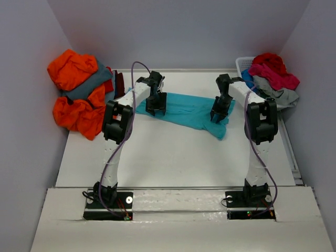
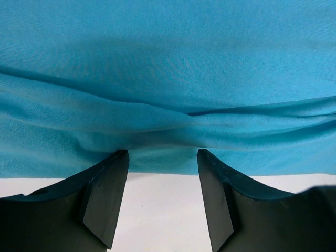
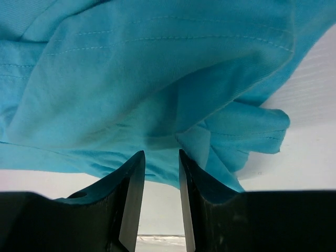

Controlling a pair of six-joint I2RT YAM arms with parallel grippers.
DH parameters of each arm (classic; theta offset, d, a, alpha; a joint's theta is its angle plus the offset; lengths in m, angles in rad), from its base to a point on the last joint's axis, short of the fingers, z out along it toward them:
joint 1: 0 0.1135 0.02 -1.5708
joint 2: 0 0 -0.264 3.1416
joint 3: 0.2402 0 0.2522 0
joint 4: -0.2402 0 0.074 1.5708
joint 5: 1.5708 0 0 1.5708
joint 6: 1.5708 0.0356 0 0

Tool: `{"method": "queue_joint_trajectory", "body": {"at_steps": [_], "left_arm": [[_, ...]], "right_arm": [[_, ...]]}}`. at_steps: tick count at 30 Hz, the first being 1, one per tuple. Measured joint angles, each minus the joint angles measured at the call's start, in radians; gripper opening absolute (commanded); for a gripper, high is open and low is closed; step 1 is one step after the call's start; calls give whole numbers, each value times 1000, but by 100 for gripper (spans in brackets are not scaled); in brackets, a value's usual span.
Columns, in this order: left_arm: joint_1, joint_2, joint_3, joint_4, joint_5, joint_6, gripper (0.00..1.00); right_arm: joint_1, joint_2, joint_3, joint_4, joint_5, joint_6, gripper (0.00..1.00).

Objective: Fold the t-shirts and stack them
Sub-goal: Fold the one-third-folded T-shirt at the center of the board.

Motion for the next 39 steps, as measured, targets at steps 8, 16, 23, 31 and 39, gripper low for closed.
{"method": "queue_joint_trajectory", "body": {"at_steps": [8, 16, 23, 31, 39], "left_arm": [[10, 0, 0, 0, 1, 0, 68], [10, 0, 0, 1, 0, 0, 68], [10, 0, 0, 1, 0, 0, 68], [11, 0, 17, -9, -21, 0, 68], [17, 0, 78, -20, -60, -2, 68]], "right_arm": [[-51, -70, -108, 23, 43, 27, 38], [-103, -121, -126, 23, 129, 38, 37], [-100, -141, -125, 23, 85, 41, 36], [-51, -199, -125, 24, 5, 40, 36], [36, -199, -133, 32, -35, 40, 35]]}}
